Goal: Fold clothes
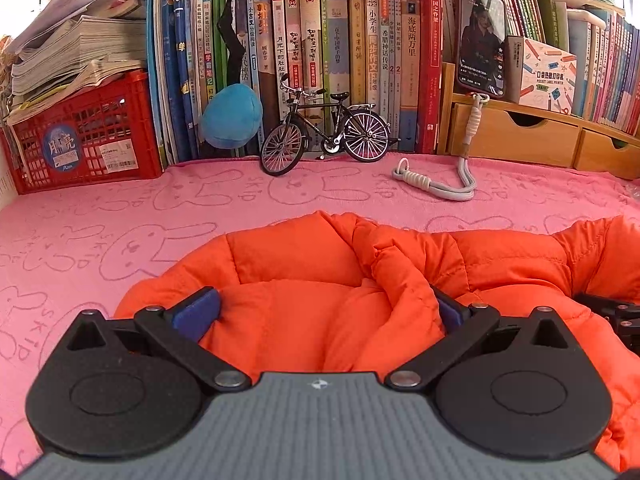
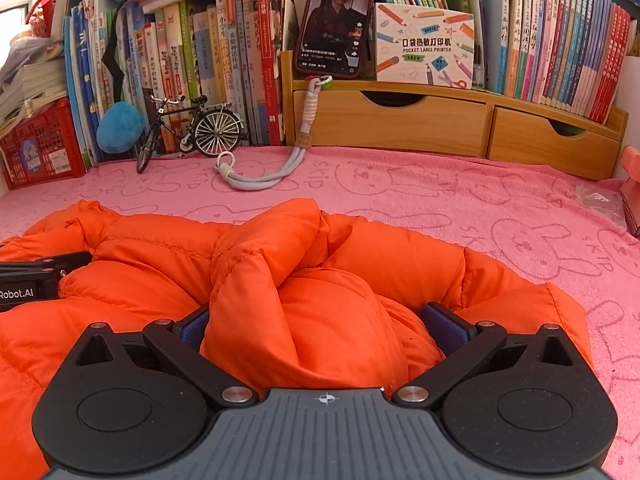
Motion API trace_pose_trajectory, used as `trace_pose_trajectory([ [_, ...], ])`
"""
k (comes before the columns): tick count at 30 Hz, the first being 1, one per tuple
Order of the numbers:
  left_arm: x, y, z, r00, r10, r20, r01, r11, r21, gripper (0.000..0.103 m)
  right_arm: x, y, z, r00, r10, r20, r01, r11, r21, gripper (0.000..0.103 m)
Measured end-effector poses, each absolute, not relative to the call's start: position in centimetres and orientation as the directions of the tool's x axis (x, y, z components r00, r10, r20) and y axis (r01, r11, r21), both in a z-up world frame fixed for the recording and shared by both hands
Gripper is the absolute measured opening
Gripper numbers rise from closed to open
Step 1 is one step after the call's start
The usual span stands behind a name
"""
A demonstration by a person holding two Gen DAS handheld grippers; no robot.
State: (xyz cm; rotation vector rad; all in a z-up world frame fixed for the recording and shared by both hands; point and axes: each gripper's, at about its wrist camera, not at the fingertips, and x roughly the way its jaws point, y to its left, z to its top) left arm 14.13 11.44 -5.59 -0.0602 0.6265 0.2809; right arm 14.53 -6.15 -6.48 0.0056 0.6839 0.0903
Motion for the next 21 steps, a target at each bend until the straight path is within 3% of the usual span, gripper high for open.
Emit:
trace_pose_trajectory([
  [5, 11.5, 12.4, -3.7, 0.802, 0.191, -0.566, -0.250, 0.968, -0.028, 0.103, 14.0, -6.5, -4.8, 0.750, 0.090, -0.656, -0.088, 0.995, 0.037, 0.103],
  [9, 7.2, 15.5, -0.9, 0.859, 0.067, -0.507, -0.194, 0.960, -0.204, 0.103, 10.7, -10.7, -2.8, 0.809, 0.229, -0.541, -0.115, 0.965, 0.236, 0.103],
  [12, 5.6, 18.2, 0.2, 0.866, 0.054, -0.496, -0.209, 0.942, -0.261, 0.103, 9.0, -14.5, -1.8, 0.832, 0.279, -0.480, -0.109, 0.930, 0.351, 0.103],
  [17, 5.2, 22.7, -1.7, 0.806, 0.117, -0.581, -0.346, 0.889, -0.301, 0.103, 7.9, -20.1, -3.1, 0.841, 0.241, -0.485, -0.001, 0.896, 0.443, 0.103],
  [21, 4.8, 25.7, -4.6, 0.776, 0.044, -0.629, -0.403, 0.801, -0.442, 0.103, 7.8, -23.2, -5.8, 0.820, 0.204, -0.535, 0.108, 0.863, 0.494, 0.103],
])
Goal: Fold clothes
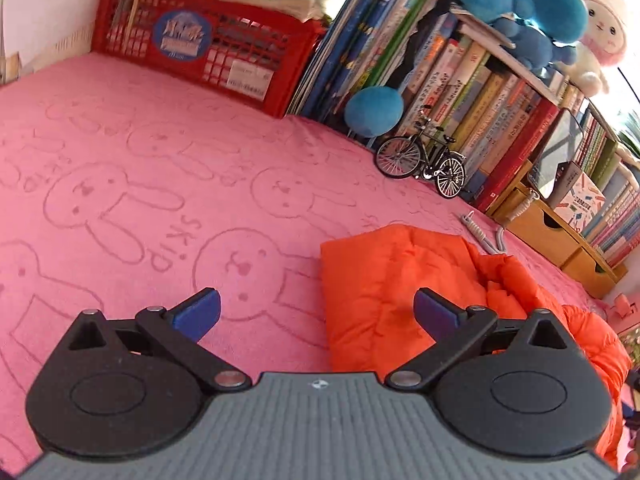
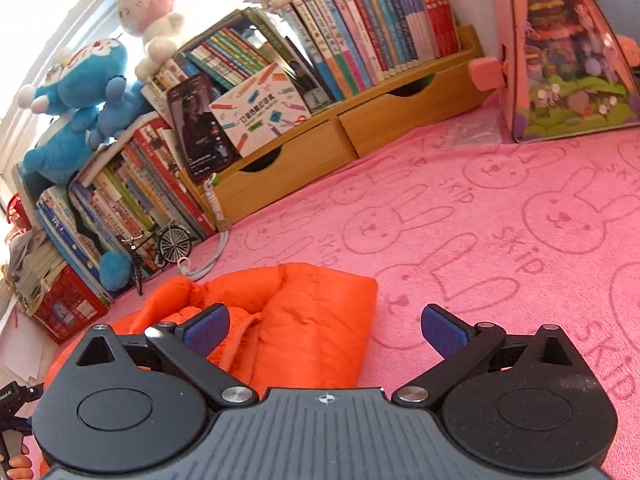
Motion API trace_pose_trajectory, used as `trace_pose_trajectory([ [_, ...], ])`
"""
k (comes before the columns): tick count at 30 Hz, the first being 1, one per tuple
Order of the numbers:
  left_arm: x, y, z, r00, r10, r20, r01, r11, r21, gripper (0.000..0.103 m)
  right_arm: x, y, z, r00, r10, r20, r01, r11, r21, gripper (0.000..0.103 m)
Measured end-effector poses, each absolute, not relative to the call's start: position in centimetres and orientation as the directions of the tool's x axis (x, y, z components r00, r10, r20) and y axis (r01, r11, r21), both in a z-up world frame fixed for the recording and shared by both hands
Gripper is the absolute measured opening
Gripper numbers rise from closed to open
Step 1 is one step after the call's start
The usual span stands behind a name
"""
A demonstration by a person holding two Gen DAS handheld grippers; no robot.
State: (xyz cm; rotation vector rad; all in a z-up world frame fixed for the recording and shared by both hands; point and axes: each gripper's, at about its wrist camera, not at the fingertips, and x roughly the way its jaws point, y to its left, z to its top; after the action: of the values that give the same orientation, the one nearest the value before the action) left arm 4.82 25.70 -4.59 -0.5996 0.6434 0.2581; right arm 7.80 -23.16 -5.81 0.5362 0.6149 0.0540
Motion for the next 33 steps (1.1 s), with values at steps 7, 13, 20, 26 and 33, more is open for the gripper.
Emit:
trace_pose_trajectory([
  [7, 6.2, 26.4, -5.0, 0.792, -0.047, -0.608, -0.322, 0.814, -0.483, 0.103, 8.4, -23.6, -7.2, 0.812, 0.271, -0.516, 0.048, 0.852, 0.522, 0.103],
  [13, 7.3, 26.5, -5.5, 0.811, -0.125, -0.572, -0.233, 0.828, -0.510, 0.103, 8.9, -22.0, -7.4, 0.817, 0.243, -0.523, -0.014, 0.915, 0.403, 0.097],
  [20, 7.6, 27.9, -6.4, 0.831, -0.269, -0.487, -0.178, 0.701, -0.691, 0.097, 9.8, -21.0, -7.4, 0.804, 0.264, -0.533, -0.056, 0.926, 0.374, 0.093],
  [26, 7.0, 25.1, -5.9, 0.817, -0.060, -0.574, -0.334, 0.762, -0.555, 0.014, 9.8, -20.1, -7.4, 0.805, 0.265, -0.532, -0.065, 0.929, 0.364, 0.038],
  [33, 8.2, 25.1, -4.7, 0.828, -0.051, -0.559, -0.303, 0.797, -0.522, 0.011, 9.9, -19.4, -6.5, 0.835, 0.237, -0.497, -0.071, 0.941, 0.329, 0.023],
])
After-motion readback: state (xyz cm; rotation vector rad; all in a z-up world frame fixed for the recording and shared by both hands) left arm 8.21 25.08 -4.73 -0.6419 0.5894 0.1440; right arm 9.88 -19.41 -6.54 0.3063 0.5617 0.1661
